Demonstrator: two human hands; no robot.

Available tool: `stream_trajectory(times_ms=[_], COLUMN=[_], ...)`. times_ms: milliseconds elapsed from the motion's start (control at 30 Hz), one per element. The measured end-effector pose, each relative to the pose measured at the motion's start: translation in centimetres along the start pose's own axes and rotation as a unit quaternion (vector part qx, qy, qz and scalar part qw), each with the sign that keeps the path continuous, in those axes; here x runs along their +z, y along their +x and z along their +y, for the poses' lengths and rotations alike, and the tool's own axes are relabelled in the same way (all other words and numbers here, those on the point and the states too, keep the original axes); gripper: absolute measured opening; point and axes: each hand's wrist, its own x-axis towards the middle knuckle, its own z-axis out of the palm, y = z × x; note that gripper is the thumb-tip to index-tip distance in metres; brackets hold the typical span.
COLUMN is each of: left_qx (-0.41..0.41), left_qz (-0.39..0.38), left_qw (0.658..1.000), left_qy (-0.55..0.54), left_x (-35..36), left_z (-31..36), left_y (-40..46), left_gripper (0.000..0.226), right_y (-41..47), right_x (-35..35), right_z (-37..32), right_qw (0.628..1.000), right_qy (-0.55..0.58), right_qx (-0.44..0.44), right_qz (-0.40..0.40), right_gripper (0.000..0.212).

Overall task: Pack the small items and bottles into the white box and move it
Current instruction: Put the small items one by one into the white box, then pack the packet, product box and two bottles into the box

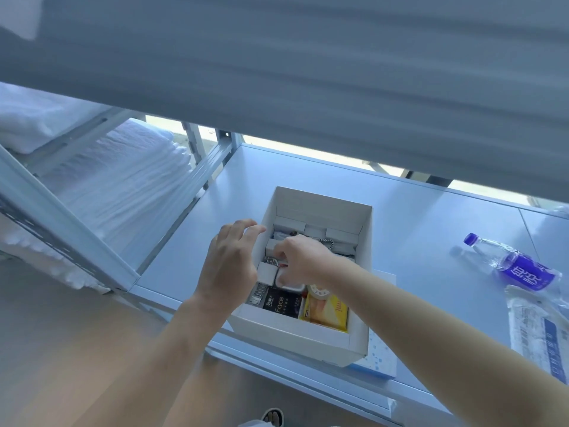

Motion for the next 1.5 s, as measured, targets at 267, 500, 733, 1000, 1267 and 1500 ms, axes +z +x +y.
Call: stream_trajectory(times_ms=[267, 500, 733, 1000, 1267, 1500], left_qx=[0.057, 0.142, 0.203, 0.234, 0.246, 0.227], left_qz=[0.007, -0.029, -0.088, -0.152, -0.189, -0.223], left_qw=[0.998, 0.988, 0.973, 0.957, 0.947, 0.943], left_qy=[-0.018, -0.054, -0.073, -0.081, -0.087, -0.095], left_x=[-0.1, 2.5, 6.4, 9.9, 14.0, 18.0], left_z=[3.3, 9.1, 16.1, 23.6, 29.9, 33.7], left_y=[2.7, 5.1, 4.8, 3.7, 1.5, -1.3], left_gripper=[0.061, 0.049, 0.035, 0.035, 0.035, 0.036], right_y=[-6.2, -12.8, -19.2, -26.9, -34.1, -37.9], right_x=[-4.7, -6.4, -5.1, -2.5, 1.0, 3.5], right_z=[5.4, 10.2, 15.6, 22.1, 27.8, 30.8], right_qw=[0.993, 0.974, 0.964, 0.949, 0.941, 0.947], right_qy=[0.049, 0.084, 0.103, 0.125, 0.114, 0.132], right_qx=[-0.003, -0.002, 0.071, 0.189, 0.279, 0.275], right_qz=[0.105, 0.209, 0.235, 0.220, 0.157, 0.096], right_gripper=[0.030, 0.021, 0.024, 0.029, 0.048, 0.068])
